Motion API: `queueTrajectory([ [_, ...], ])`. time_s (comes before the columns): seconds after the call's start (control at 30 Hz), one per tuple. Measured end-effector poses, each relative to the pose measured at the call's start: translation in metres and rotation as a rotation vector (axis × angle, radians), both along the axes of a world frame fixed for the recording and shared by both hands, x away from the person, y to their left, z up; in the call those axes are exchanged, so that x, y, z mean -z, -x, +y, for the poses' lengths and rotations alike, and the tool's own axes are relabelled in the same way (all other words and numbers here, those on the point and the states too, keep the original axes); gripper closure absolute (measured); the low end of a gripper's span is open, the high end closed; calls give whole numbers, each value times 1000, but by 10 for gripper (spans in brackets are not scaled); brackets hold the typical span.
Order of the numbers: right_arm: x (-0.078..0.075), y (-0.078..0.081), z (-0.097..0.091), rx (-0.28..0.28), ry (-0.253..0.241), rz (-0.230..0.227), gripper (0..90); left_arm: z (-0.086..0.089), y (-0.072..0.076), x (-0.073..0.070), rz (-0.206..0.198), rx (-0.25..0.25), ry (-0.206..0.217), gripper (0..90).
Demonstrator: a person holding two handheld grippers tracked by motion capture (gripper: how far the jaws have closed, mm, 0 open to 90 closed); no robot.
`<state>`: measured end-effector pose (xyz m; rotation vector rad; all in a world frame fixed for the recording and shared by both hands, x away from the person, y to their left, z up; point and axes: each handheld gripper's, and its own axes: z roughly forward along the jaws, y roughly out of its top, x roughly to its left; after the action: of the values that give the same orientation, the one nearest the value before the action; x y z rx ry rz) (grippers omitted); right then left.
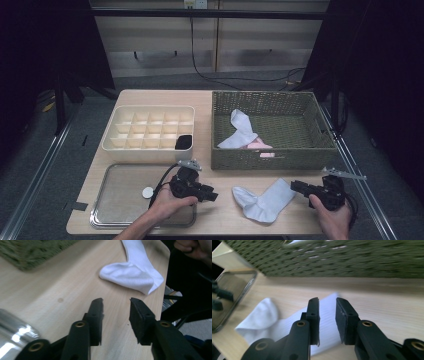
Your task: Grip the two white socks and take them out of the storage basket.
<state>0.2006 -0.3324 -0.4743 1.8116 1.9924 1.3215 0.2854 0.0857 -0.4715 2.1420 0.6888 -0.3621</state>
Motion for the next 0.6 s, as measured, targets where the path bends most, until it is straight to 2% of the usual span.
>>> queueTrajectory([
  [0.03, -2, 1, 8, -25, -7, -2, 734, 0, 0, 0, 0, 0, 0, 597],
  [0.07, -2, 1, 16, -53, -8, -5, 734, 7, 0, -5, 8, -26, 21, 576],
  [0.1, -2, 1, 16, -53, -8, -5, 734, 7, 0, -5, 8, -26, 21, 564],
  [0.13, -1, 0, 35, -108, -6, 13, 737, 15, 0, -9, 8, -43, 30, 558],
  [0.17, -1, 0, 35, -108, -6, 13, 737, 15, 0, -9, 8, -43, 30, 548],
  [0.2, 1, -4, 53, -165, 0, 24, 733, 22, 0, -11, -3, -54, 34, 539],
  [0.23, 1, -4, 53, -165, 0, 24, 733, 22, 0, -11, -3, -54, 34, 535],
  [0.27, 4, -9, 69, -206, 11, 34, 725, 29, -1, -10, -3, -68, 41, 534],
  [0.33, 6, -16, 82, -235, 21, 46, 716, 34, -3, -9, 6, -88, 50, 528],
  [0.37, 6, -16, 82, -235, 21, 46, 716, 34, -3, -9, 6, -88, 50, 528],
  [0.4, 9, -23, 92, -255, 35, 59, 706, 37, -4, -8, 8, -97, 52, 528],
  [0.6, 22, -32, 103, -289, 60, 104, 680, 39, -7, -9, 8, -114, 60, 524],
])
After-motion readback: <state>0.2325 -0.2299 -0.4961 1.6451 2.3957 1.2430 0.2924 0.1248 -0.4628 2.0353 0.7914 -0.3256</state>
